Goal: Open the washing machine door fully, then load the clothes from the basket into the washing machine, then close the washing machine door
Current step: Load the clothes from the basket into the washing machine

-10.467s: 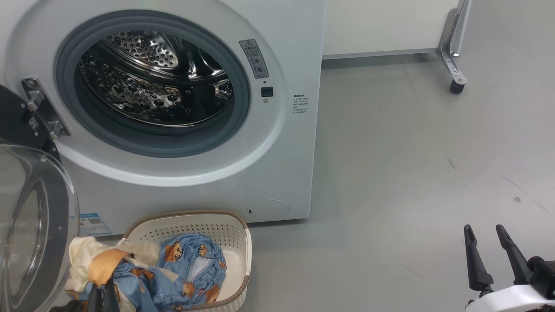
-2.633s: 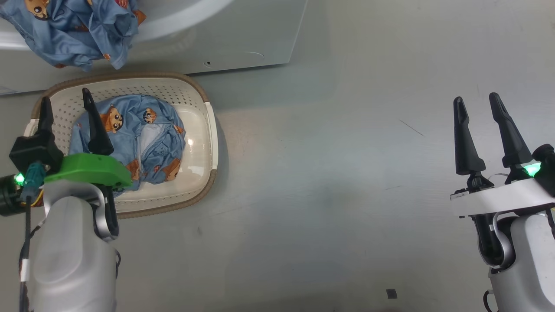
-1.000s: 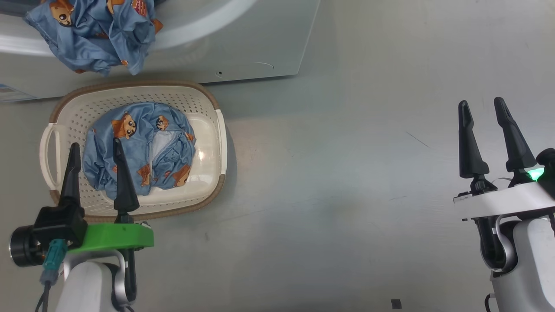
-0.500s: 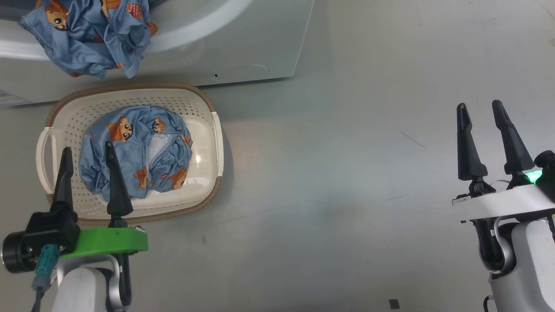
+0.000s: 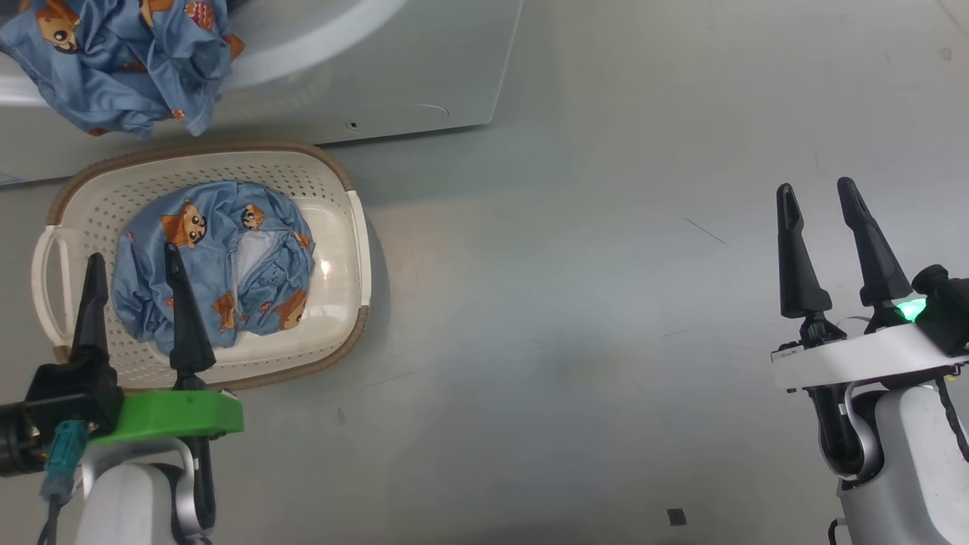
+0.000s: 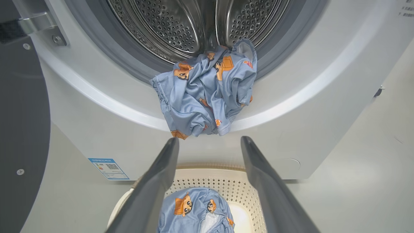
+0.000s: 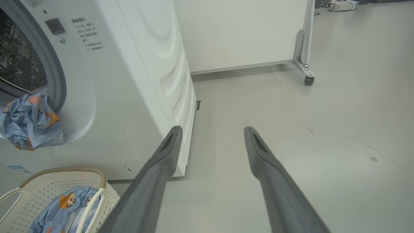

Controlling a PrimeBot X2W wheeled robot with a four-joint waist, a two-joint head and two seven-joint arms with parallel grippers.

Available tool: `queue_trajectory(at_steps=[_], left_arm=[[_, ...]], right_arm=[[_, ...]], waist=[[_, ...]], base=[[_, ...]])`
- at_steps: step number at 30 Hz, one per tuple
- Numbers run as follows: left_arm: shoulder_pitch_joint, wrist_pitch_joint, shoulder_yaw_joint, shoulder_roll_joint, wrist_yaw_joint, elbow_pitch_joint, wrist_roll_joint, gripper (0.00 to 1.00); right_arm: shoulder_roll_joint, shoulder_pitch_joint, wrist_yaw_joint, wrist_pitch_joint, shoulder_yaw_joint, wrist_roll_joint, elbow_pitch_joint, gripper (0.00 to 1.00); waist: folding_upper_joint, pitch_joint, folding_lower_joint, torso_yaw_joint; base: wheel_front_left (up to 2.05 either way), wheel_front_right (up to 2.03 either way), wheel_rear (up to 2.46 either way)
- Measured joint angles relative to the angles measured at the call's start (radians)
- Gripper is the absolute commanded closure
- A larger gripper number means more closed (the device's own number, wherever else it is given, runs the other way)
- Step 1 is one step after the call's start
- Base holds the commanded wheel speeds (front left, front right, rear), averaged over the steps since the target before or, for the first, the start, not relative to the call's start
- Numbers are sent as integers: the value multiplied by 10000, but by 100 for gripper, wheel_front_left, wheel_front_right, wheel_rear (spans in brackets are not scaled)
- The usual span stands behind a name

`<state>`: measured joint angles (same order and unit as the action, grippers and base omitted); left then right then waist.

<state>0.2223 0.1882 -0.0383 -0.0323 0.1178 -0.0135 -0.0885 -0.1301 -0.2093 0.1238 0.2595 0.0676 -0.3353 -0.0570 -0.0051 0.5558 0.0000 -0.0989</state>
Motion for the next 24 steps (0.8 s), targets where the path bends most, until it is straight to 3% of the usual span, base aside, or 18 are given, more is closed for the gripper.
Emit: queue_trajectory(at_steps=[24], left_arm=[[2743,-752,1018,-407,12,1590,527,0]], right_arm=[[295,-478,0,0,326,-94,2,0]], waist=[[0,769,0,-960]], base=[[0,0,0]])
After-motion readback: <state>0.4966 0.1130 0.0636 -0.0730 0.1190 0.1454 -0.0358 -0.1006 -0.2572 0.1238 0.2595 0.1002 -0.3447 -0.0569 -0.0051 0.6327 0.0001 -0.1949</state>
